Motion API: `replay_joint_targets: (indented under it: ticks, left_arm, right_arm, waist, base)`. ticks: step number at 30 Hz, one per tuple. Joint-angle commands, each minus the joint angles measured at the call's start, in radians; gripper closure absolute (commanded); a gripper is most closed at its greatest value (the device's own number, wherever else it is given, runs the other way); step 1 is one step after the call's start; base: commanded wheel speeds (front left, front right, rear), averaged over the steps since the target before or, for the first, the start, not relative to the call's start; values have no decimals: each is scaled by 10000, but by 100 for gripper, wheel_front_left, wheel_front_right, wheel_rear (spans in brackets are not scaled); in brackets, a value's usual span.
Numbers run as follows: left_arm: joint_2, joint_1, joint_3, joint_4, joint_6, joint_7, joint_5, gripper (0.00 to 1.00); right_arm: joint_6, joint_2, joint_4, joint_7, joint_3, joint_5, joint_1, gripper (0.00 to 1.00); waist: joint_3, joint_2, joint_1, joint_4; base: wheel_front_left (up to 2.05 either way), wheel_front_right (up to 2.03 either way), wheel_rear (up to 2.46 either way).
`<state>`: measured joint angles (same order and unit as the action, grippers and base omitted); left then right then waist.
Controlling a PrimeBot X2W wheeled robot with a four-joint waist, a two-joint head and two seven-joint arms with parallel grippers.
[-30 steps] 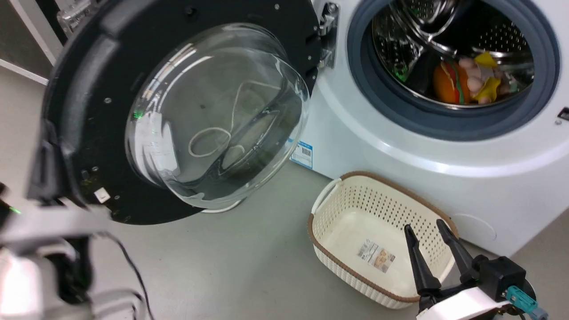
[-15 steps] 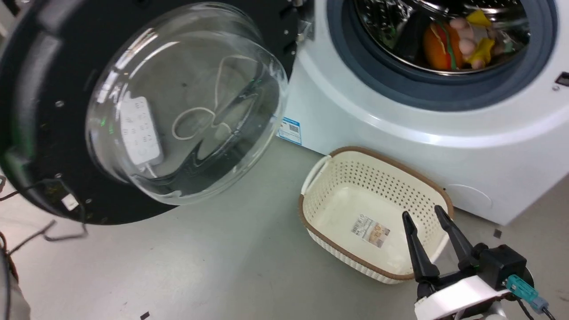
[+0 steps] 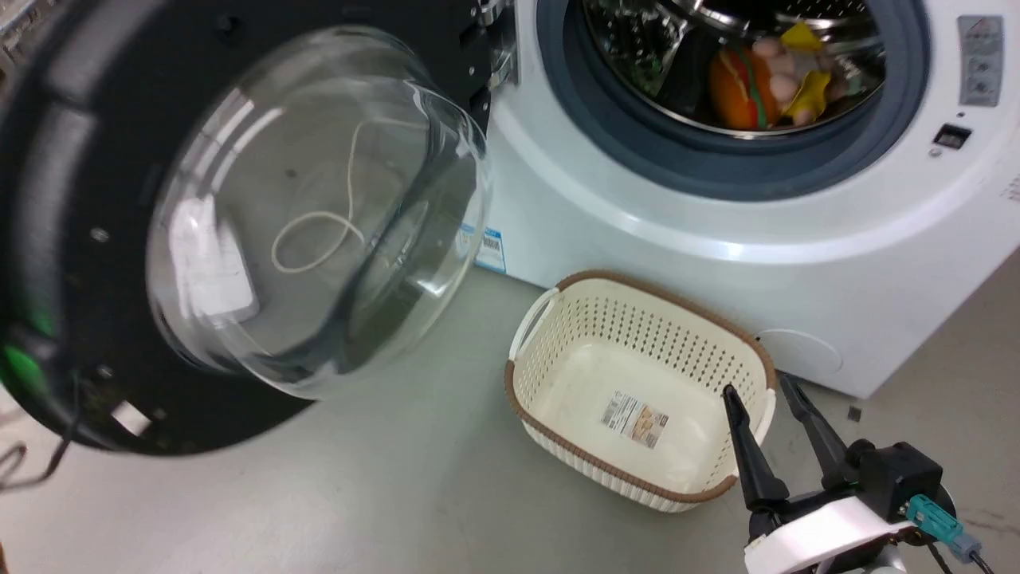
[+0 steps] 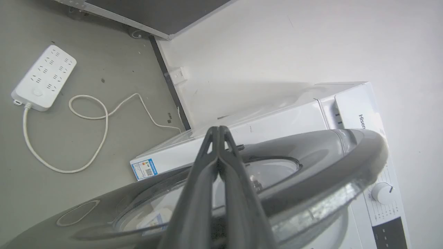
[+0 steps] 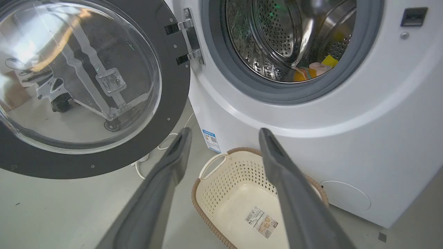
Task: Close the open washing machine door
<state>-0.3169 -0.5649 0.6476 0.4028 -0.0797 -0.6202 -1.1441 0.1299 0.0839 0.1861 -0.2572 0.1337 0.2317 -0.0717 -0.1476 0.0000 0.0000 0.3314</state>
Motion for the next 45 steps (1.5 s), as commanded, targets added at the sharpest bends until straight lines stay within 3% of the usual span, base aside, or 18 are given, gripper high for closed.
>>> replay_joint_targets:
  ticks: [1,14,24,33,41,45]
  left_arm:
    - [332,475,-87,-51,-69,-412,-161,100]
    - [1775,2753,-439,-1997,-392,-3342,-2360,100]
    - [2639,4261,-2273,-3266,-421,-3928,-3039,100]
    - [2664,5647,-5300,-3629,-433,-2445,-4560,100]
    - [2665,5368,-6858,-3340,-500,-848,-5459,100]
    - [2665,4674,-7602,-3309,-506,502,-5625,100]
  right_arm:
    - [8,-52,49,-45,-50,68,-54,0]
    - [8,-272,427,-45,-260,-51,349,0]
    - [8,-322,543,-45,-737,-179,449,0]
    - [8,-330,476,-45,-1539,-383,153,0]
    - [8,-313,450,-45,-1813,-413,-198,0]
    - [8,-302,458,-46,-1880,-324,-399,0]
  waist:
    - [187,0,0,-61]
    - [1226,0,0,-294]
    - [1548,0,0,-867]
    - [1240,0,0,-2182]
    - [564,0,0,-3685]
    - [-29,0,0,-4834]
  base:
    - [0,0,0]
    - [0,0,0]
    - [0,0,0]
    - [0,0,0]
    - [0,0,0]
    - [0,0,0]
